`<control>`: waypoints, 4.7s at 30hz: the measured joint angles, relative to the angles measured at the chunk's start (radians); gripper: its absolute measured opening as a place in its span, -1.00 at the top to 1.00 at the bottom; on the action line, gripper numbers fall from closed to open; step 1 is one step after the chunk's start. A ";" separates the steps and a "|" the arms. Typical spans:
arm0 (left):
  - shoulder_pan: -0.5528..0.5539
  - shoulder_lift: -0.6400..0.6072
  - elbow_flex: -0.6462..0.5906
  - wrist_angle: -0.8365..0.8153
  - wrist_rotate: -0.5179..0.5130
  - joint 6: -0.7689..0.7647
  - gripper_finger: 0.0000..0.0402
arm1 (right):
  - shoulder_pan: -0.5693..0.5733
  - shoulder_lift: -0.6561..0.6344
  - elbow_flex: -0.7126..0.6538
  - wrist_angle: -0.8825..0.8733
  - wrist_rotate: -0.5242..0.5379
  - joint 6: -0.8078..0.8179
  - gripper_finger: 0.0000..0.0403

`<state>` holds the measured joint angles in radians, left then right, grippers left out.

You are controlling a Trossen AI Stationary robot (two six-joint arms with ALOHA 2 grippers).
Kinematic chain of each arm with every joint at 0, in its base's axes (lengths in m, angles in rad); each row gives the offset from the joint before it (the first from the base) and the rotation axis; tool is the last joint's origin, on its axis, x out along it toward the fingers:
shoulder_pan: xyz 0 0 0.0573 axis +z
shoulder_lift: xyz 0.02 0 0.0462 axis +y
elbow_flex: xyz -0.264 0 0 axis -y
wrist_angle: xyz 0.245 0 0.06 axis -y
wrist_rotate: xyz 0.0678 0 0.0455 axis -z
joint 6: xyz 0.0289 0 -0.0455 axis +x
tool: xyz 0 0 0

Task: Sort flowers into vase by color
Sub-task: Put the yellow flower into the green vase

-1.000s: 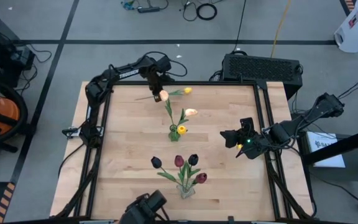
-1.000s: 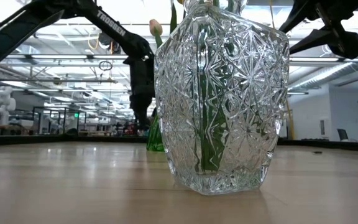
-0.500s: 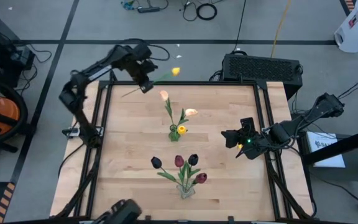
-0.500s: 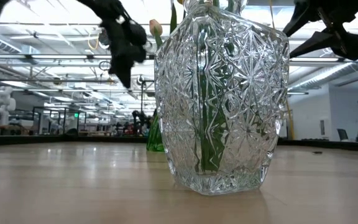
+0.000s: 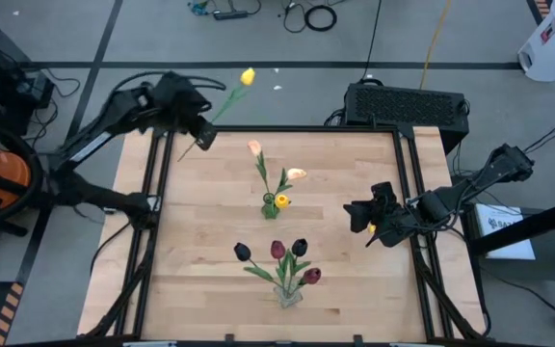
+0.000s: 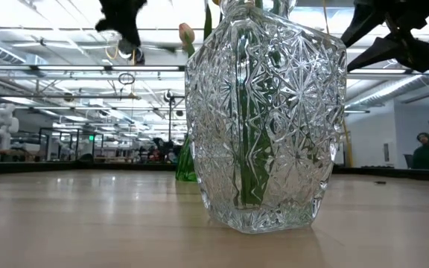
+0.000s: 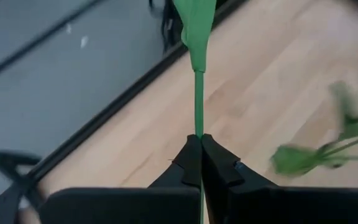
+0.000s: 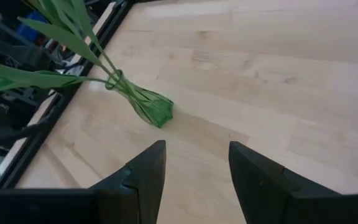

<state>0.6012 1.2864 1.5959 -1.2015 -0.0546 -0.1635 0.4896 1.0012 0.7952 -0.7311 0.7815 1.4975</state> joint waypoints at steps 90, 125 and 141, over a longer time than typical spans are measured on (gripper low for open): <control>-0.631 0.163 -1.145 2.593 -0.160 0.257 1.00 | 0.003 0.000 0.000 0.060 -0.129 -0.129 0.16; -0.626 0.370 -1.225 2.663 -0.208 0.169 0.97 | 0.003 0.000 0.000 0.061 -0.133 -0.122 0.16; -0.628 0.370 -1.225 2.621 -0.227 0.169 0.88 | 0.003 0.000 0.000 0.075 -0.133 -0.122 0.16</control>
<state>-0.0265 1.6566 0.3706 1.4195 -0.2813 0.0055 0.4924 1.0008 0.7956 -0.6565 0.6487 1.3754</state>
